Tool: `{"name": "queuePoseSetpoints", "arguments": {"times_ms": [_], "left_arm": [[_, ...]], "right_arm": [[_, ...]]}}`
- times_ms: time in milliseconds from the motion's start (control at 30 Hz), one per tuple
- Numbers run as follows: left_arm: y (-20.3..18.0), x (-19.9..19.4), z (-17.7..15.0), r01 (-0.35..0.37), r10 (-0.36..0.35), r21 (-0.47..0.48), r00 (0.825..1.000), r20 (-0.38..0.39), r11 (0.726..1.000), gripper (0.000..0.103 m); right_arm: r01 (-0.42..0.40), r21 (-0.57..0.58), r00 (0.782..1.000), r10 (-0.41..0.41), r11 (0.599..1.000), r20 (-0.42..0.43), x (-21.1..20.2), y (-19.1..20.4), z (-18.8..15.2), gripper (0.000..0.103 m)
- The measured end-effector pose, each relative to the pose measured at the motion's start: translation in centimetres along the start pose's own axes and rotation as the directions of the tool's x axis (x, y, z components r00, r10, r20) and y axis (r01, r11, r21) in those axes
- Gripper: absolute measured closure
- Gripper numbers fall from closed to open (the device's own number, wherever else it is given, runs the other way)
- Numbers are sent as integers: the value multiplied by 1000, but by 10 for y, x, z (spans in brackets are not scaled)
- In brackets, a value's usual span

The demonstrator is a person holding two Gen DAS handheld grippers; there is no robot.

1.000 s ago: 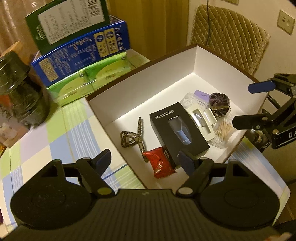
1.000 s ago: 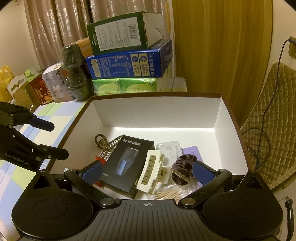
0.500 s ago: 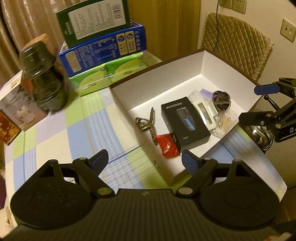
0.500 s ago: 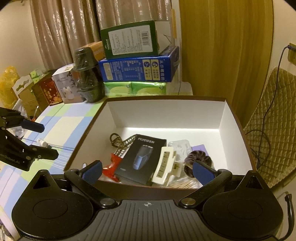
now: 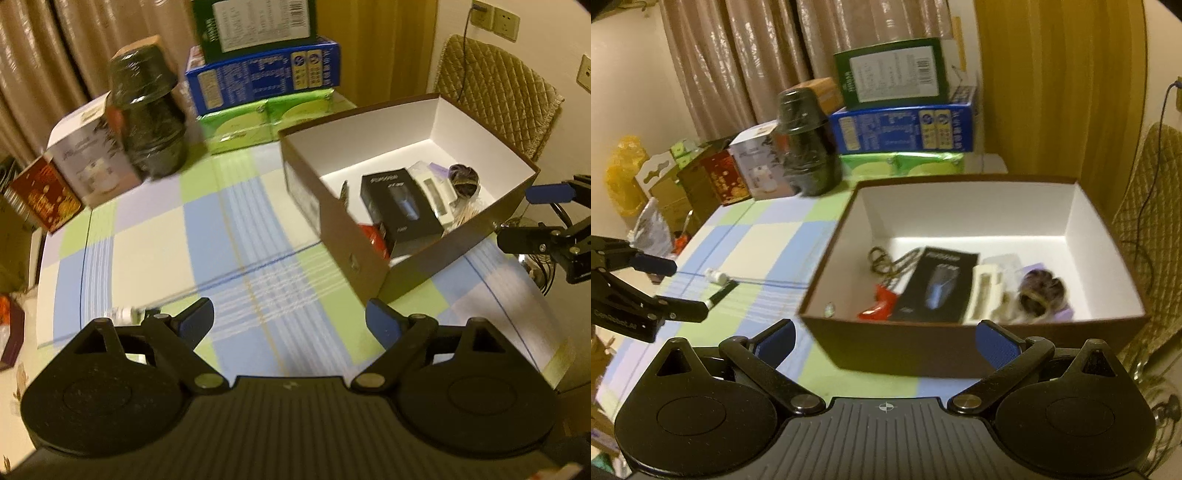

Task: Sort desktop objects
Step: 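Withdraw both open tools from the box back over the table, then move the right tool to the green lip gel tube and grasp it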

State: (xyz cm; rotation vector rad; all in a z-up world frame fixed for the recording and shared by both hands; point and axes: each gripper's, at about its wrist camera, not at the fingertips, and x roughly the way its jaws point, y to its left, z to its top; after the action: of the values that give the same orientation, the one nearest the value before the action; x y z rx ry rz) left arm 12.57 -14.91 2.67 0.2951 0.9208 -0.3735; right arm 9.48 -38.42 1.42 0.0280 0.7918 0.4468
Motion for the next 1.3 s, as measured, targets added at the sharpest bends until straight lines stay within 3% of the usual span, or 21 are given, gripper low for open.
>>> {"name": "queuePoseSetpoints", "arguments": {"times_ms": [600,1300], "left_arm": [[69,-14,-75,-7,-2,-147,998,-62,989,16],[152,-15,-117,-41,23,-225,996,-82,973,16]], "right_arm": [[-66,18,993,67,998,-94,33,79,-24,2],[-108,-24,976,101,994,-195,102,168,-31,2]]}}
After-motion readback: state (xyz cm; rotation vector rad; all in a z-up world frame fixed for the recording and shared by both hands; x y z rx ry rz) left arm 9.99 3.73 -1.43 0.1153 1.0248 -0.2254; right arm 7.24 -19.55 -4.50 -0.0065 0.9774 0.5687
